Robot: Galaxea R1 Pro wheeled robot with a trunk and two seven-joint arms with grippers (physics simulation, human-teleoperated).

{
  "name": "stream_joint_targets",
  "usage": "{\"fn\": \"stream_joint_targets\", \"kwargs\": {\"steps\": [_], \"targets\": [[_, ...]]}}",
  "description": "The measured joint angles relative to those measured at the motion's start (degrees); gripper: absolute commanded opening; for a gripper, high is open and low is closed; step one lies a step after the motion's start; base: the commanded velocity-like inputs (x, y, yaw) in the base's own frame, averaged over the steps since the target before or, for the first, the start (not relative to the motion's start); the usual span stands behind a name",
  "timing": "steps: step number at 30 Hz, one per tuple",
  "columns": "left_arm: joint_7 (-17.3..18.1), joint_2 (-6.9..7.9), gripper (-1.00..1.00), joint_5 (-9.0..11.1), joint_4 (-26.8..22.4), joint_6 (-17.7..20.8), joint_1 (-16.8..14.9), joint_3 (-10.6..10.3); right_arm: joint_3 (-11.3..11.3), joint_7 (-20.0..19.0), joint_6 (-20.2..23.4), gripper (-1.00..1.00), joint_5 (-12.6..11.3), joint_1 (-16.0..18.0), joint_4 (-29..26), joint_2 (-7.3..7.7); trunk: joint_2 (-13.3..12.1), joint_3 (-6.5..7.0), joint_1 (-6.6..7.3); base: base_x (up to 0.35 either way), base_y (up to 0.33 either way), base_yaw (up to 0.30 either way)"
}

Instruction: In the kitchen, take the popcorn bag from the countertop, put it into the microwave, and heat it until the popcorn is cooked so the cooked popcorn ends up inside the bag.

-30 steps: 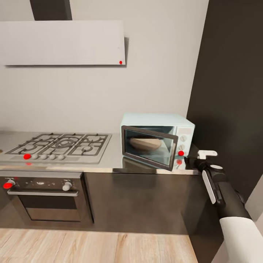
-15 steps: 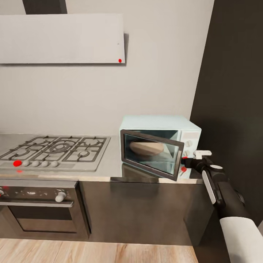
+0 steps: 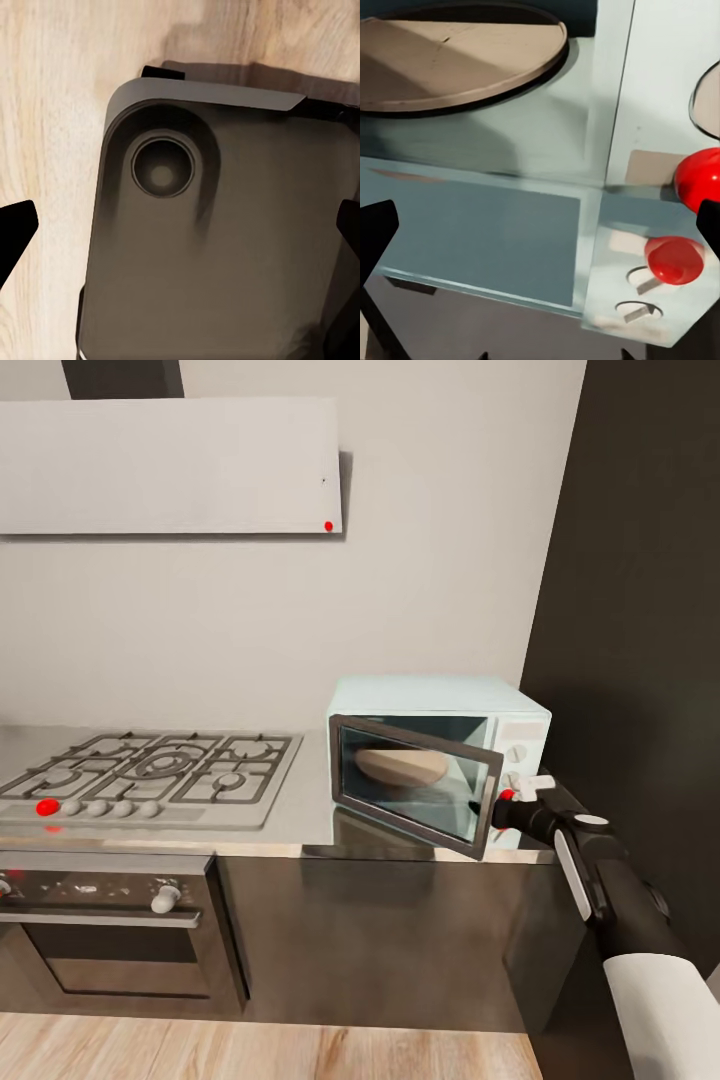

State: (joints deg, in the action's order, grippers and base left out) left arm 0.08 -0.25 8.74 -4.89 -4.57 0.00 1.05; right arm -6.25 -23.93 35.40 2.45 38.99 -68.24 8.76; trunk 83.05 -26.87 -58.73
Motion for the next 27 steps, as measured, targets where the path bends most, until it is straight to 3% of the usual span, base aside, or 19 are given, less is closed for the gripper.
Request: {"fn": "stream_joint_targets", "kwargs": {"steps": [9, 21, 25, 27], "targets": [[0.0, -0.05, 1.0, 0.04, -0.03, -0.06, 0.0, 0.23, 0.01, -0.23, 0.03, 1.0, 0.58, 0.0, -0.08, -0.05, 0.0, 0.0, 0.0, -0.011, 0.011, 0.0], [-0.15, -0.52, 1.0, 0.16, -0.01, 0.01, 0.0, 0.26, 0.01, -0.24, -0.02, 1.0, 0.74, 0.0, -0.07, 0.0, 0.0, 0.0, -0.02, -0.196, 0.189, 0.0], [-0.01, -0.5, 1.0, 0.24, -0.1, 0.0, 0.08, 0.25, -1.28, -0.74, -0.59, 1.0, 1.98, 0.0, 0.6, -1.05, 0.0, 0.0, 0.0, 0.0, 0.0, 0.0], [-0.02, -0.52, 1.0, 0.23, -0.14, -0.01, 0.08, 0.26, -1.12, -0.12, -0.61, 1.0, 1.43, 0.0, 0.62, -1.02, 0.0, 0.0, 0.0, 0.0, 0.0, 0.0]]}}
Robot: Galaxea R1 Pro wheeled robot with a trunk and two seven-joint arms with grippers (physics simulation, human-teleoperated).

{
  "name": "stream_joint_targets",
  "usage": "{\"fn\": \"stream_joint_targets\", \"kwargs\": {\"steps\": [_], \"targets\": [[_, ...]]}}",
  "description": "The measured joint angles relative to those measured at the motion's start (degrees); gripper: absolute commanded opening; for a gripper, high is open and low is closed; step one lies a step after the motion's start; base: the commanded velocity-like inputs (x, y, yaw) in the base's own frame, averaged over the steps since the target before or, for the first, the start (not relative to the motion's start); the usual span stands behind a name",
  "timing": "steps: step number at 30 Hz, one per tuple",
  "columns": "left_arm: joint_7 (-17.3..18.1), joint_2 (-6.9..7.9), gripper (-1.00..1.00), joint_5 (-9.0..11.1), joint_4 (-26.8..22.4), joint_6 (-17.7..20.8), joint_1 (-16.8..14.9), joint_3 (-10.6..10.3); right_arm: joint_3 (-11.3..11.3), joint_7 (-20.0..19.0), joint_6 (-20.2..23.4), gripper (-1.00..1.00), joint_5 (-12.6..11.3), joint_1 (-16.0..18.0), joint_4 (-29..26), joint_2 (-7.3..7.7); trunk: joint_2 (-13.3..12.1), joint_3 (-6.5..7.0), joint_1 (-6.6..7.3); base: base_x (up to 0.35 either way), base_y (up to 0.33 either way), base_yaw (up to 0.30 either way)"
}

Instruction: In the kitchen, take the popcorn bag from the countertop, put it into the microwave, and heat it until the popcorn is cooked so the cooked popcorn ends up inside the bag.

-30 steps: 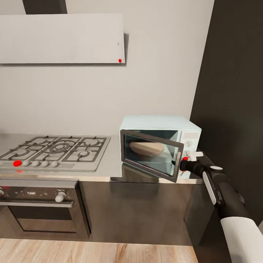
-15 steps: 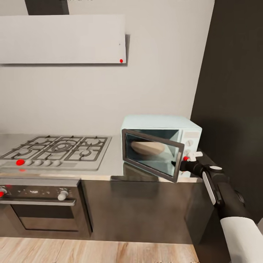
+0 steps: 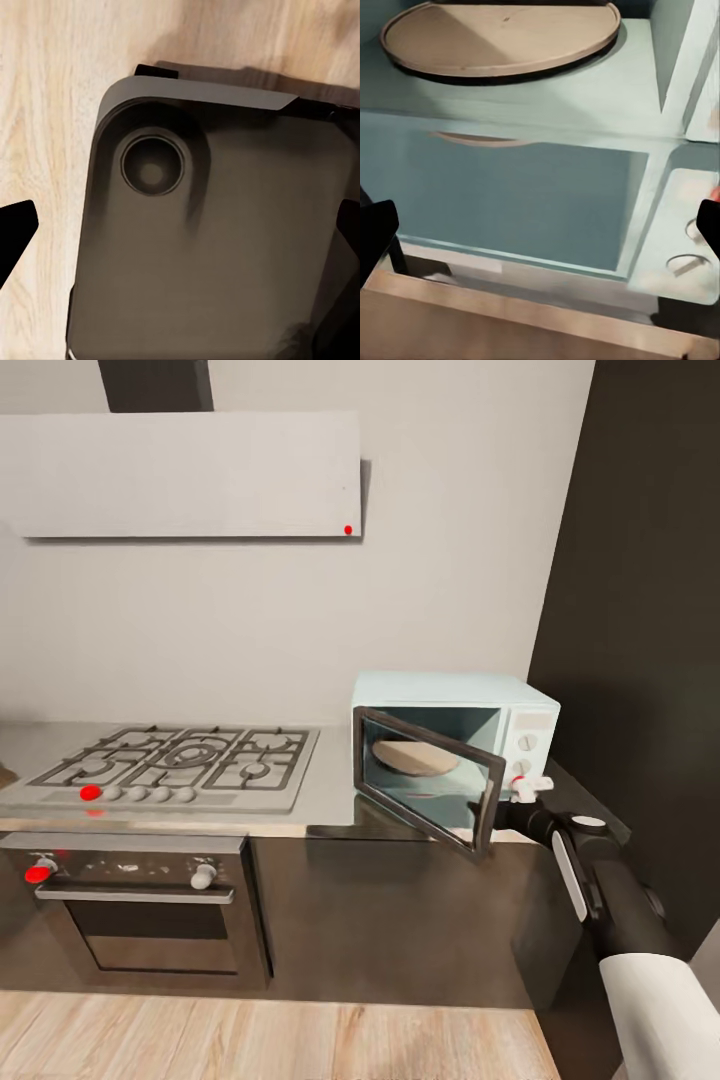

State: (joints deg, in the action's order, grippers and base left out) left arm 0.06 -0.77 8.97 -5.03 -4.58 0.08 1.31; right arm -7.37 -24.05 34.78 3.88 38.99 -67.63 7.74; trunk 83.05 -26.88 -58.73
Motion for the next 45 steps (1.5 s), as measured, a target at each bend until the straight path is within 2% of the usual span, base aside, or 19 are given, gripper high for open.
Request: {"fn": "stream_joint_targets", "kwargs": {"steps": [5, 20, 26, 45], "targets": [[-0.01, -0.06, 1.0, 0.0, -0.02, -0.02, 0.0, 0.0, 1.61, 0.89, -0.03, 1.0, -0.3, 0.0, -0.02, 0.0, 0.0, 0.0, 0.0, 0.0, 0.0, 0.0], [-0.19, -0.17, 1.0, 0.04, -0.11, -0.08, 0.02, 0.15, 1.65, 0.53, -0.02, 1.0, -0.18, 0.0, -0.06, 0.37, 0.0, 0.0, -0.01, -0.027, 0.133, 0.0], [-0.26, -0.18, 1.0, 0.04, -0.11, -0.07, 0.0, 0.16, 1.7, 0.2, 0.01, 1.0, -0.12, 0.0, -0.07, 1.03, 0.0, 0.0, -0.02, -0.135, 0.102, 0.0], [-0.3, -0.36, 1.0, 0.06, -0.11, -0.08, 0.0, 0.15, 1.74, 0.45, 0.09, 1.0, -0.09, 0.0, -0.07, 0.98, -0.01, 0.0, -0.01, -0.151, 0.139, 0.0]]}}
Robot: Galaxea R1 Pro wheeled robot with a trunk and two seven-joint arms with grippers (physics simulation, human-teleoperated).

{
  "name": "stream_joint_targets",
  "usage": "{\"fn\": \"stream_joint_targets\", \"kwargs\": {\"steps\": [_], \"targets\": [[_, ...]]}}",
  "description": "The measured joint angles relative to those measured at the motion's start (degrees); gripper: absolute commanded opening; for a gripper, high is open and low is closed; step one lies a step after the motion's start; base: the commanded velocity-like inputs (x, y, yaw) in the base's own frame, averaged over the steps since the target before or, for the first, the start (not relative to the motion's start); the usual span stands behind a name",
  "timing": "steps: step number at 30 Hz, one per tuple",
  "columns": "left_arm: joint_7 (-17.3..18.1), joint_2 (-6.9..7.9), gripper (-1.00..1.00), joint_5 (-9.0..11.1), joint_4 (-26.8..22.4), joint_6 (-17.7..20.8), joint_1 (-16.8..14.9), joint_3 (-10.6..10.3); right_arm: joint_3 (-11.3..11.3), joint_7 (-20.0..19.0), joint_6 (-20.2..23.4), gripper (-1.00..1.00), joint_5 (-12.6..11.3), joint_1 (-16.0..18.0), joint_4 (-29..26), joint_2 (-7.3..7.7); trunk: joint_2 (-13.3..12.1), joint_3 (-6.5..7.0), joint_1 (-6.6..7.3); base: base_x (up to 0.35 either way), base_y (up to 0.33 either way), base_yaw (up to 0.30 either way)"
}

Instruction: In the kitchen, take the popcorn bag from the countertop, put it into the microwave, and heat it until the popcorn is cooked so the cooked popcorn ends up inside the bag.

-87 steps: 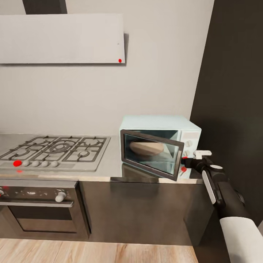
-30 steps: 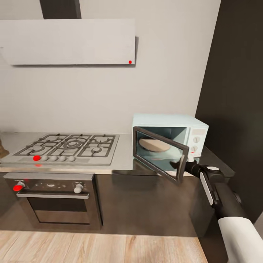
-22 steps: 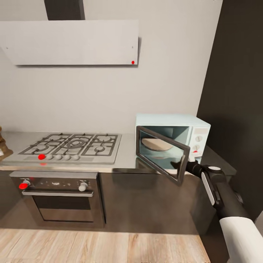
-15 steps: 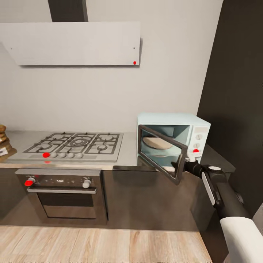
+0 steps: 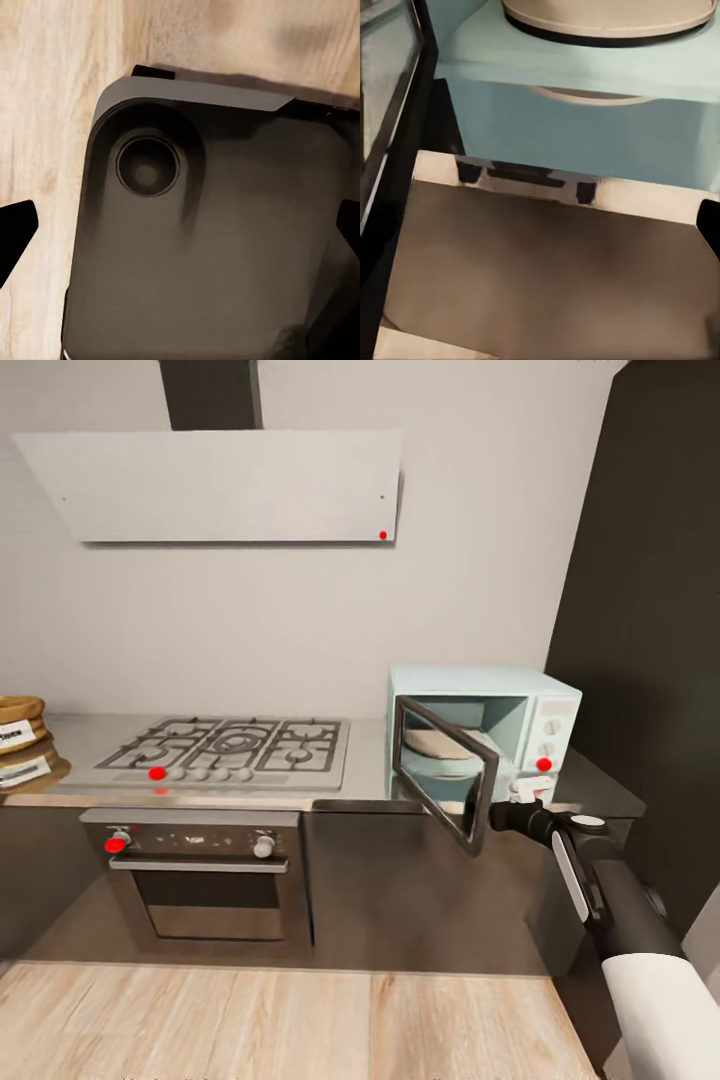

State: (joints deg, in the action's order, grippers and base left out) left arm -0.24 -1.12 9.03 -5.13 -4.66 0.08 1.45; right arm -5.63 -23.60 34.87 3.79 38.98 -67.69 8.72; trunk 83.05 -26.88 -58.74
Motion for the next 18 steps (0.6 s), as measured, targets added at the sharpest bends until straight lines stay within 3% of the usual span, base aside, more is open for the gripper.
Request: {"fn": "stream_joint_targets", "kwargs": {"steps": [18], "targets": [[0.0, 0.09, 1.0, 0.01, 0.08, 0.0, 0.0, -0.06, -0.08, 0.18, -0.09, 1.0, -0.07, 0.0, 0.01, 0.09, 0.0, 0.0, 0.02, -0.023, 0.279, 0.0]]}}
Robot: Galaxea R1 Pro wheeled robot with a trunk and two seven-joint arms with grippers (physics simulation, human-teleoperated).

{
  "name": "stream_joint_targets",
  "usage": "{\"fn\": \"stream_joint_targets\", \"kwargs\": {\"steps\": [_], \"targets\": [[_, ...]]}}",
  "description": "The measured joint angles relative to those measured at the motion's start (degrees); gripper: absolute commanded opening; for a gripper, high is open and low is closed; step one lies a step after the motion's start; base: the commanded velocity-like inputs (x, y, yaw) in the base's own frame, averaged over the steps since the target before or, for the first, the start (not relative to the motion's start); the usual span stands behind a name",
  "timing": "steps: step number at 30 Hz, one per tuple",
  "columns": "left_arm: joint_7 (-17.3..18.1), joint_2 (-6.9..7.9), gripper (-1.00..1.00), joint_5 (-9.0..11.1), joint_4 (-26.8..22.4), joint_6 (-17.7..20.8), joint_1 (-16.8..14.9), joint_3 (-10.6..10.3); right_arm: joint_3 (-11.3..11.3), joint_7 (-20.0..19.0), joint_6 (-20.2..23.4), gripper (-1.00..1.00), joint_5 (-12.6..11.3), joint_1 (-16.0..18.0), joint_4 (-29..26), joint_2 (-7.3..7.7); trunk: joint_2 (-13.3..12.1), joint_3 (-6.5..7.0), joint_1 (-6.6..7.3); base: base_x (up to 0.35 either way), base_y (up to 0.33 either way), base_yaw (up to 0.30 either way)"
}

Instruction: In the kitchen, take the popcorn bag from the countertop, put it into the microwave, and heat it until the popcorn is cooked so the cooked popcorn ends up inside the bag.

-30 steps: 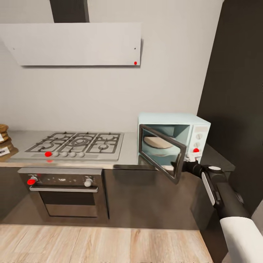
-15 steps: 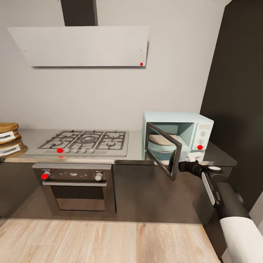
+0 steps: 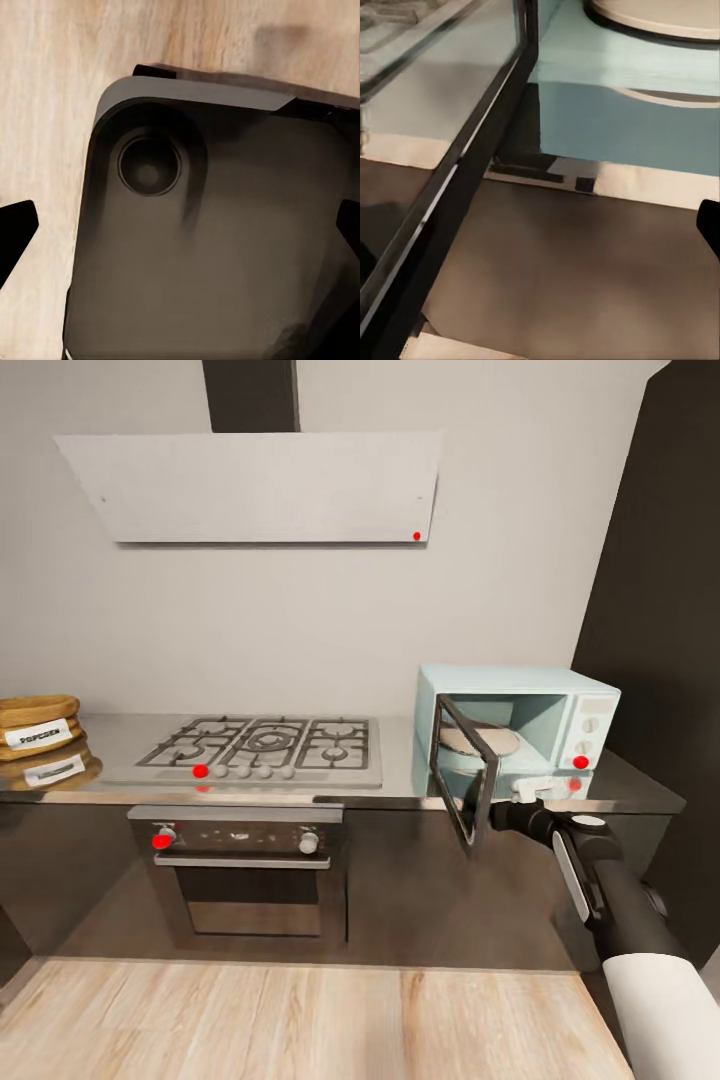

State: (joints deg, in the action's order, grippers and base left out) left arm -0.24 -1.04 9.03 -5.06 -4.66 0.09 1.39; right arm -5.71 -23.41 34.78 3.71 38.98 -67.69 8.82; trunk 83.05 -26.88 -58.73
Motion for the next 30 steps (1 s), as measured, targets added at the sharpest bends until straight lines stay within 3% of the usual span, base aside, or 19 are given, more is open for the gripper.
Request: {"fn": "stream_joint_targets", "kwargs": {"steps": [2, 12, 14, 20, 21, 25, 30], "targets": [[0.0, 0.0, 1.0, 0.0, -0.02, 0.01, 0.01, 0.01, -0.57, 0.37, -0.26, 1.0, 1.12, 0.02, 0.03, 0.04, 0.01, 0.0, 0.0, 0.0, 0.295, 0.0], [0.0, 0.0, 1.0, -0.01, 0.02, 0.01, 0.01, 0.01, -11.2, 1.18, -0.22, 1.0, 0.83, -0.01, 0.31, 0.2, 0.0, -0.01, 0.0, 0.0, 0.246, 0.0], [0.0, 0.0, 1.0, -0.02, 0.1, 0.01, 0.02, 0.0, -10.85, 3.1, -0.29, 1.0, 0.98, 0.02, 1.56, 0.18, 0.01, 0.0, 0.0, 0.0, 0.04, 0.0], [0.0, 0.0, 1.0, -0.03, 0.16, 0.02, 0.03, 0.0, -6.04, 11.04, -3.19, 1.0, 2.0, 0.04, 5.28, 0.27, 0.01, 0.01, 0.0, 0.0, 0.006, 0.0], [0.0, 0.0, 1.0, -0.03, 0.18, 0.02, 0.0, -0.01, -5.7, 11.95, -3.24, 1.0, 1.13, 0.01, 5.37, 0.4, 0.0, 0.0, 0.0, 0.0, 0.0, 0.0], [0.0, 0.0, 1.0, -0.03, 0.19, 0.01, 0.0, 0.0, -5.81, 14.06, -3.4, 1.0, 0.93, 0.01, 5.44, 1.75, 0.0, 0.0, 0.0, 0.0, 0.0, 0.0], [0.0, 0.0, 1.0, -0.04, 0.19, 0.01, 0.0, -0.05, -8.85, 13.9, -3.39, 1.0, 0.88, 0.01, 5.51, 3.07, 0.0, 0.0, 0.0, 0.0, 0.0, 0.0]]}}
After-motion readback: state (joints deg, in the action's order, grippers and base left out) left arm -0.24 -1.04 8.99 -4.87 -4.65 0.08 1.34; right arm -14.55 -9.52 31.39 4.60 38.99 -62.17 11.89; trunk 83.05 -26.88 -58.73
